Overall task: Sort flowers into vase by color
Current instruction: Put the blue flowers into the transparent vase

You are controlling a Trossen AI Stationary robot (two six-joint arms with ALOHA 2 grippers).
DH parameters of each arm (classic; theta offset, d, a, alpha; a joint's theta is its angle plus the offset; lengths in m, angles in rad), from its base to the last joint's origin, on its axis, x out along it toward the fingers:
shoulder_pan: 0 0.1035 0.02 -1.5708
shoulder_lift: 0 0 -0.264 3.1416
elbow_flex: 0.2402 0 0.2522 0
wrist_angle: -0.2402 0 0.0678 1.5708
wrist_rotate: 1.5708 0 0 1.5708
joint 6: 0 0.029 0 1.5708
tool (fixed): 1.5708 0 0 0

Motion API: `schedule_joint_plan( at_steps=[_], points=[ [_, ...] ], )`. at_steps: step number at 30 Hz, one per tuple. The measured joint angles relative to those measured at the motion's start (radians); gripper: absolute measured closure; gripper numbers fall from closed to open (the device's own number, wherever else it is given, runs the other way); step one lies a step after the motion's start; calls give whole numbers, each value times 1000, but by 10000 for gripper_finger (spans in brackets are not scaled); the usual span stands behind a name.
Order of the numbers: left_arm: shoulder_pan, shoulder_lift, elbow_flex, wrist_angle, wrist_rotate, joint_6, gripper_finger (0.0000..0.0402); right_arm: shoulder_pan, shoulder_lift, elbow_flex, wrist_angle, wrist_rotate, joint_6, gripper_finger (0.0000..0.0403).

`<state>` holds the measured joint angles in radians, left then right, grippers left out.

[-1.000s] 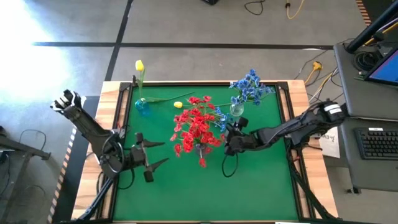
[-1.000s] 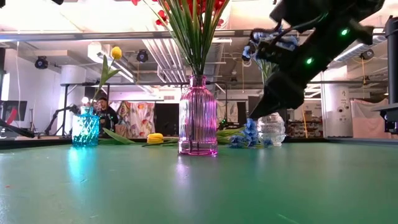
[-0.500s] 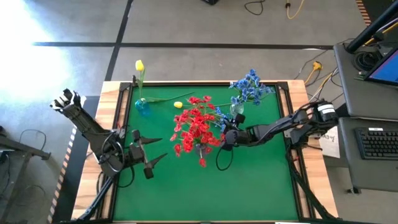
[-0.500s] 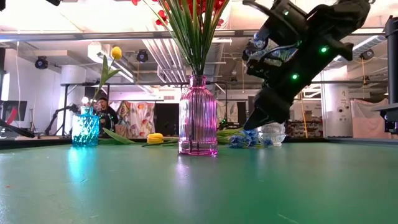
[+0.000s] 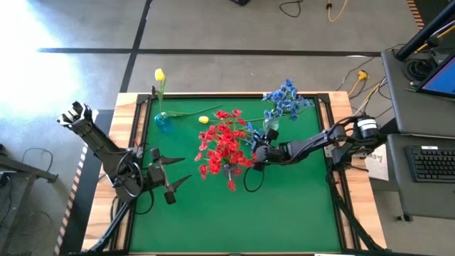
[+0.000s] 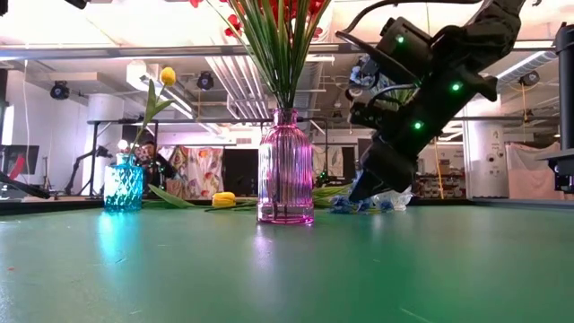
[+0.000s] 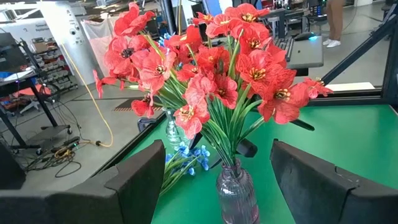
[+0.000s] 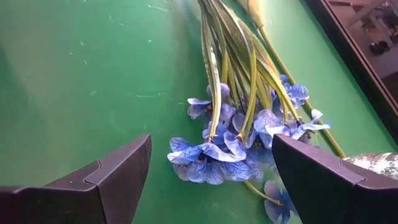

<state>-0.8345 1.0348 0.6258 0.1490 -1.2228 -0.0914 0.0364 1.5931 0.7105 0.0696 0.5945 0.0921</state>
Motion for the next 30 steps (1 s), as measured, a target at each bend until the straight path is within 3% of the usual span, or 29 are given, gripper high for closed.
schedule_joint_plan(
  at_steps=[17,30],
  points=[
    [0,0,0,-1,0,-14,128,-12,1,0,19,0,-27,83],
    [0,0,0,-2,0,-15,128,-80,1,0,19,-38,-51,188]
  ],
)
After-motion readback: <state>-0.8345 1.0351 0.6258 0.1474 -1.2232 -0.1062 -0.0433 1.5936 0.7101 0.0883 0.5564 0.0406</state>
